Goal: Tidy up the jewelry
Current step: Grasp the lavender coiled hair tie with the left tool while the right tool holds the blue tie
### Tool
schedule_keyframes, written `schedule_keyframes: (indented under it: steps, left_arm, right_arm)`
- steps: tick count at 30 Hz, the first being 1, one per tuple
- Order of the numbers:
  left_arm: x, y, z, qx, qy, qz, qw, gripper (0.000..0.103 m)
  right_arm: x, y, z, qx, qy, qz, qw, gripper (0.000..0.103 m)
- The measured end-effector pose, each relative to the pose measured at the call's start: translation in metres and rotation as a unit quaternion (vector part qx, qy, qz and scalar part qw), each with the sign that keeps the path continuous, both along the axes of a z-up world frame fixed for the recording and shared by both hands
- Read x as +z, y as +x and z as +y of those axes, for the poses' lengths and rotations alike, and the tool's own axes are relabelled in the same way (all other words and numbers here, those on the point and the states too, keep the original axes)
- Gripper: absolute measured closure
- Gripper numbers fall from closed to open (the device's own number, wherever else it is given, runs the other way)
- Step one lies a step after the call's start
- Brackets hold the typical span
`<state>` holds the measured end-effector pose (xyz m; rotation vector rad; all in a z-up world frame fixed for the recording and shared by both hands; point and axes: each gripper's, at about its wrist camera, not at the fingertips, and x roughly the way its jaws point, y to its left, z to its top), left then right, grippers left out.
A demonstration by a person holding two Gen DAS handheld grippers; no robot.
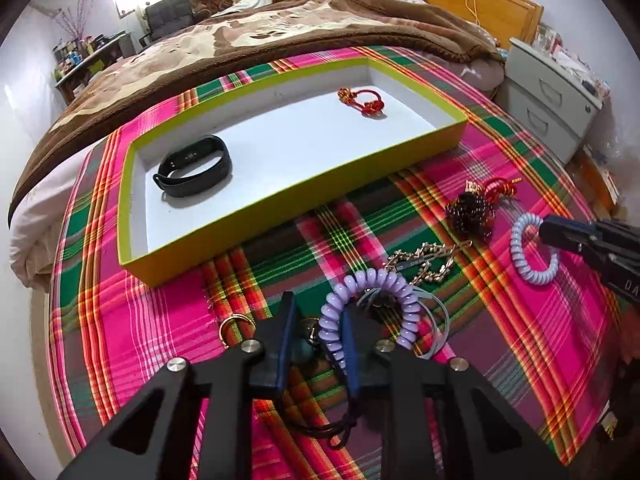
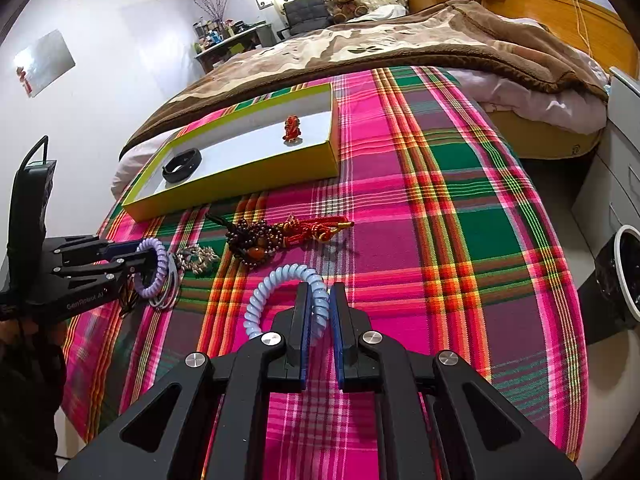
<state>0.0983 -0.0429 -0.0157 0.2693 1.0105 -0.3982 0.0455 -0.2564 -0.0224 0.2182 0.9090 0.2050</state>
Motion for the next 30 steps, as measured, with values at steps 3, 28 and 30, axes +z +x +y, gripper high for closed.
schedule_keyframes:
  steps: [3,28,30]
  left_arm:
    - [0.001,0.0,0.005,0.01,-0.02,0.007,0.9997,0.082]
    - [0.029,-0.015,0.013,0.02,-0.101,-0.006,0.9947,0.082]
    - [0.034,-0.016,0.016,0.022,-0.125,-0.008,0.9918,0.084]
  right_arm:
    - [0.0,0.0,0.001,0.001,0.0,0.0,1.0,0.094]
    - [0.002,-0.008,-0.002,-0.01,0.007,-0.002,1.0,0.094]
    - [0.002,-0.008,-0.001,-0.009,0.007,-0.002,1.0,0.093]
